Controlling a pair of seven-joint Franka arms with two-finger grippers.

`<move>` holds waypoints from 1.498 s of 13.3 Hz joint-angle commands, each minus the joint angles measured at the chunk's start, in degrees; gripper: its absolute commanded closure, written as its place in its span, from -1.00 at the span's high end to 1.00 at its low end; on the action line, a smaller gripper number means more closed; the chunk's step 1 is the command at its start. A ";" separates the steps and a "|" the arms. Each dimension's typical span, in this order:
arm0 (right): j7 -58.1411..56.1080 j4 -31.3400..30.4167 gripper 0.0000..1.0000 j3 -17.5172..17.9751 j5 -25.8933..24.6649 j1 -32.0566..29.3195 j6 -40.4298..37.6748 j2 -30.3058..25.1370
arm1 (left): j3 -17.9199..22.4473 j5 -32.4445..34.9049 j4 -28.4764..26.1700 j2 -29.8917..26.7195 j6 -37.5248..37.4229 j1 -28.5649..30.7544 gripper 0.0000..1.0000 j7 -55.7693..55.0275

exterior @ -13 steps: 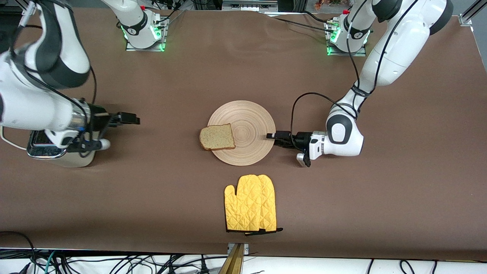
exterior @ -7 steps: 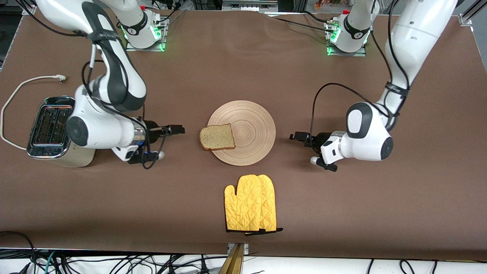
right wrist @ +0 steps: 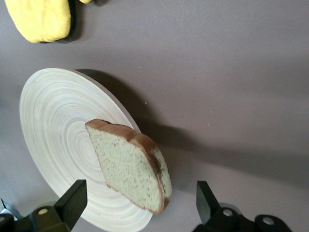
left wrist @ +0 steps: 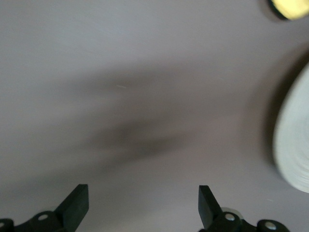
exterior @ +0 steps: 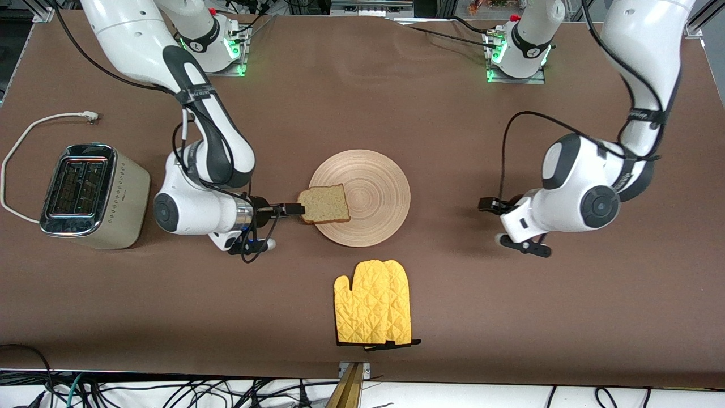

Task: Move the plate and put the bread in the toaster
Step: 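Grasp the bread slice with the right gripper while the left gripper withdraws, then lift the bread with the right gripper and carry it over the toaster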

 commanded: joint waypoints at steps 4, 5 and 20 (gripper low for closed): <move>-3.04 0.92 1.00 0.27 2.22 0.27 3.16 4.78 | 5.49 3.62 6.32 -15.91 -7.13 -0.37 1.00 -0.60; -3.21 0.92 1.00 0.35 2.31 0.27 3.16 5.13 | 7.24 3.71 5.10 -19.61 -7.83 -1.16 1.00 -1.64; -3.13 4.08 -1.00 0.18 5.47 2.91 1.15 4.52 | 10.87 3.71 0.34 -26.33 -20.67 -5.38 1.00 -10.61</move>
